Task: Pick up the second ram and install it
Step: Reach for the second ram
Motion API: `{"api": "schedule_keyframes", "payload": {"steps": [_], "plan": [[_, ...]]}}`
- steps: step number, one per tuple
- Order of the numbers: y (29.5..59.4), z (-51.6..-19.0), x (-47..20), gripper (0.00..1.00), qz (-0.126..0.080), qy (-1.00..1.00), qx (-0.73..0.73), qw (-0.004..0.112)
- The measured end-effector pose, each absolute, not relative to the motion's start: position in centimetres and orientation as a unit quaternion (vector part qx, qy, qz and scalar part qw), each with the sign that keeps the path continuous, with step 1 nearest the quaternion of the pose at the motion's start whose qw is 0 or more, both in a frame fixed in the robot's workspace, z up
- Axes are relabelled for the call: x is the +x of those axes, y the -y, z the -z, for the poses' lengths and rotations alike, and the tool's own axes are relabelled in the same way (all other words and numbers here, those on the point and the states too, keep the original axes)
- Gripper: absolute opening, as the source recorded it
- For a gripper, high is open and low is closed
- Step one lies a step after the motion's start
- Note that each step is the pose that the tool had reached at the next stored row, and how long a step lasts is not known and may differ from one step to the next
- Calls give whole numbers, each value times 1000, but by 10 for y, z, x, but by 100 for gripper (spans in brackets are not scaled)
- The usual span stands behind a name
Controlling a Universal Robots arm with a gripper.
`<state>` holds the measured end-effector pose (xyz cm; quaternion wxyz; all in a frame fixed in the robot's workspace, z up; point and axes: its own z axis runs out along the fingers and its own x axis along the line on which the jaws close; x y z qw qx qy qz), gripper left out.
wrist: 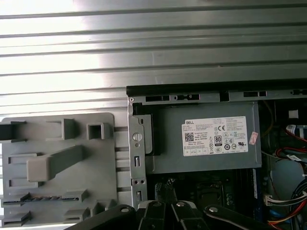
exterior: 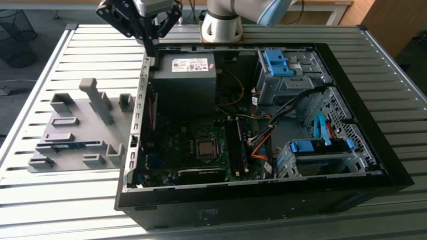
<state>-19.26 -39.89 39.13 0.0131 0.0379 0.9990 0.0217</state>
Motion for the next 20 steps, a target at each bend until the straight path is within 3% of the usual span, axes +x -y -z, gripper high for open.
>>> {"api": "schedule_keyframes", "payload": {"steps": [20], "plan": [[399,-391,-208,11,-22,-999,38,13]]}}
